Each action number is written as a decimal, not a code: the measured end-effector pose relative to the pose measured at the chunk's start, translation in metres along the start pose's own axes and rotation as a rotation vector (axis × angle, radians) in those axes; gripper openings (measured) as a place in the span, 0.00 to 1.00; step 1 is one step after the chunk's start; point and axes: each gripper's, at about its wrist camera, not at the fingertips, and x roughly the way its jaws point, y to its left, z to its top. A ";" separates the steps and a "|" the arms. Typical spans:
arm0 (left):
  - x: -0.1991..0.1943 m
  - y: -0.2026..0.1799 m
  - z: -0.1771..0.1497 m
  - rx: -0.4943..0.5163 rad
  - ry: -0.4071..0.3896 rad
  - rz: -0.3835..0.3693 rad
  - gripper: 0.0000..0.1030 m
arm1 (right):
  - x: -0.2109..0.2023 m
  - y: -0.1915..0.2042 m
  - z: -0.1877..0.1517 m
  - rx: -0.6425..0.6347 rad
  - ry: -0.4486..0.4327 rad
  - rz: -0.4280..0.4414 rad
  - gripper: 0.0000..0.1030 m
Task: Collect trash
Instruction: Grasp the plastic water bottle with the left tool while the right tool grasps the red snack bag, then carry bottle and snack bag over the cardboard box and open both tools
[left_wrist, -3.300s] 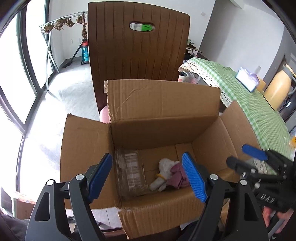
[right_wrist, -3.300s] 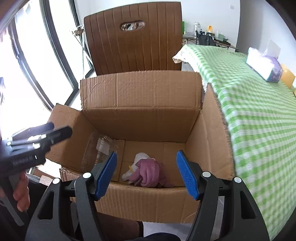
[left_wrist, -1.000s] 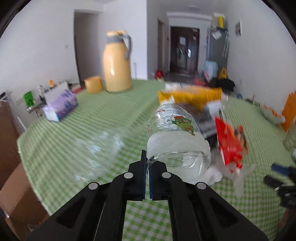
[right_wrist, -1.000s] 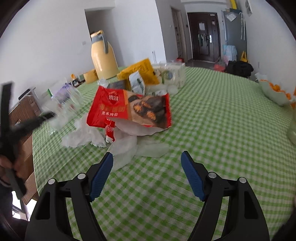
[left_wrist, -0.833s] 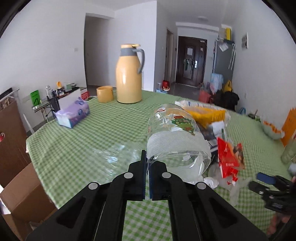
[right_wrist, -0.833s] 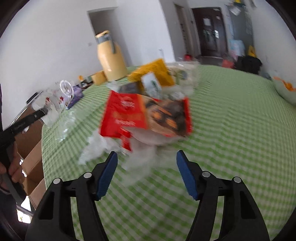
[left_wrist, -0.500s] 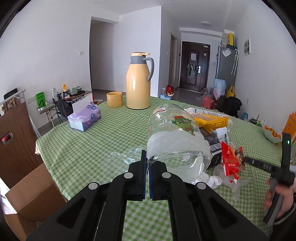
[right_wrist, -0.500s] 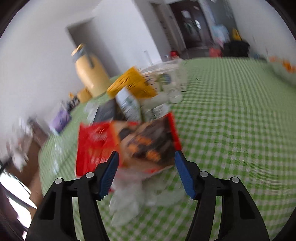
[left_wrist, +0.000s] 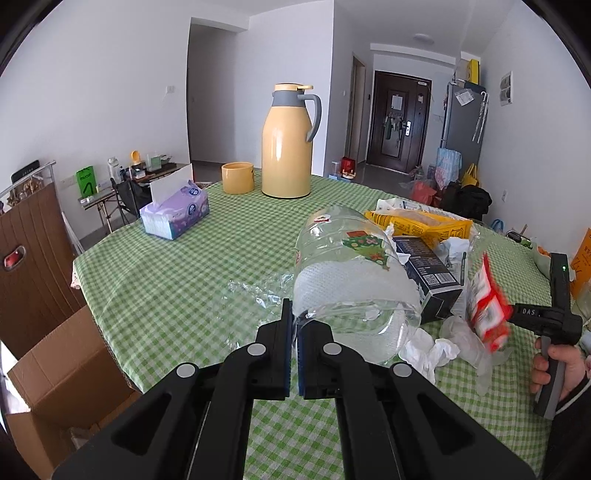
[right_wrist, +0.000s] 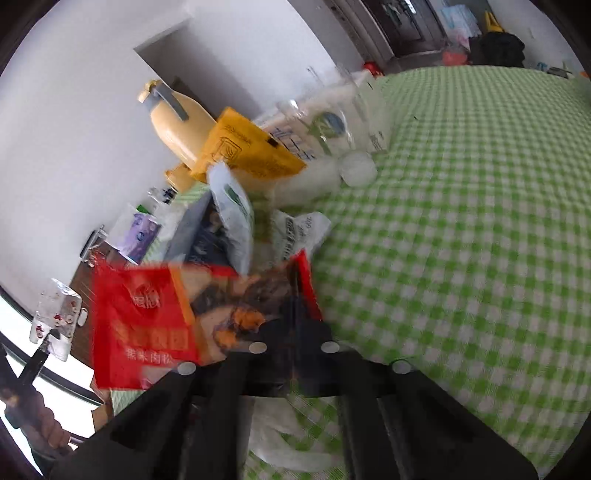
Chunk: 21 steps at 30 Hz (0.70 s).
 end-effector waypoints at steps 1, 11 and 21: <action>-0.001 0.000 -0.001 -0.001 -0.002 -0.002 0.00 | -0.006 0.004 -0.005 -0.019 -0.010 -0.001 0.01; -0.019 0.005 -0.002 -0.015 -0.032 0.006 0.00 | -0.086 0.029 -0.022 -0.058 -0.189 -0.103 0.01; -0.036 0.041 -0.007 -0.077 -0.065 0.042 0.00 | -0.133 0.082 -0.007 -0.166 -0.283 -0.060 0.01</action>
